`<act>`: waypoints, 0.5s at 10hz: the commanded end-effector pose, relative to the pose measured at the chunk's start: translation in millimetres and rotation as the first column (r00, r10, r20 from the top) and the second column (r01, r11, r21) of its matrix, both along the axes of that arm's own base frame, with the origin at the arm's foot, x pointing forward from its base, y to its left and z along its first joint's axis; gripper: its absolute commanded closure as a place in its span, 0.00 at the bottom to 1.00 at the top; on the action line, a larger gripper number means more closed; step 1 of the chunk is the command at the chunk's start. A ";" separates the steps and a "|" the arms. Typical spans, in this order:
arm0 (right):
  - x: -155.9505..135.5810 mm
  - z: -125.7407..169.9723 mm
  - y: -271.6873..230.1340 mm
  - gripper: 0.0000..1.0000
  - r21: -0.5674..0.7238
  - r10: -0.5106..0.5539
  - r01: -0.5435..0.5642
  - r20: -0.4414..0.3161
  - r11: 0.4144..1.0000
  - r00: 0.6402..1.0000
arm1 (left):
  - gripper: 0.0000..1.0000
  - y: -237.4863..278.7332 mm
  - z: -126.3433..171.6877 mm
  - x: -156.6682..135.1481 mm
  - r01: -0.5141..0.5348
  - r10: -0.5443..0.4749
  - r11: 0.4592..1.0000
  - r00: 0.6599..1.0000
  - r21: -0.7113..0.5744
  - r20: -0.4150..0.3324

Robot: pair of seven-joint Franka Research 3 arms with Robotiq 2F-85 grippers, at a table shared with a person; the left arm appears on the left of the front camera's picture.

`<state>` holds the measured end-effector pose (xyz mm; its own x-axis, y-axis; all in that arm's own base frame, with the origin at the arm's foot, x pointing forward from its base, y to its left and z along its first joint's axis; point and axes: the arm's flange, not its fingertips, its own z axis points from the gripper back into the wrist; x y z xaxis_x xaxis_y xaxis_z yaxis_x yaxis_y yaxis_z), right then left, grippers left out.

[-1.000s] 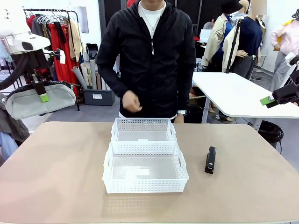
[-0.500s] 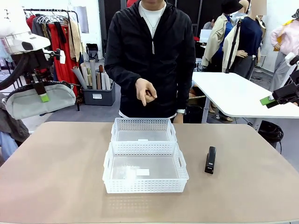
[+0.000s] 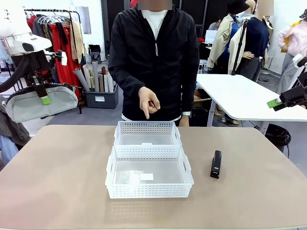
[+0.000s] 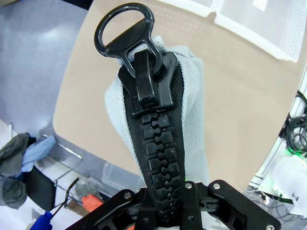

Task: Distribute items into two baskets.
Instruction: Move the picked Pencil pouch towards the Organizing basket indicated by the person, stopping as directed.

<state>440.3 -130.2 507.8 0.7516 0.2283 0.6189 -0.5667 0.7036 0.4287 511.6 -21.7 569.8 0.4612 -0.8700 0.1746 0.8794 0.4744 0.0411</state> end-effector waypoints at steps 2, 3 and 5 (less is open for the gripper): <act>-0.1 1.5 0.2 0.00 0.002 -0.001 0.001 0.002 1.000 1.000 | 1.00 0.4 1.2 -0.7 -0.012 0.012 1.000 1.000 -0.005 0.012; -0.1 1.5 0.2 0.00 0.002 -0.001 0.001 0.002 1.000 1.000 | 1.00 0.4 1.2 -0.7 -0.012 0.012 1.000 1.000 -0.005 0.012; -0.1 1.5 0.2 0.00 0.002 -0.001 0.001 0.002 1.000 1.000 | 1.00 0.4 1.2 -0.7 -0.012 0.012 1.000 1.000 -0.005 0.012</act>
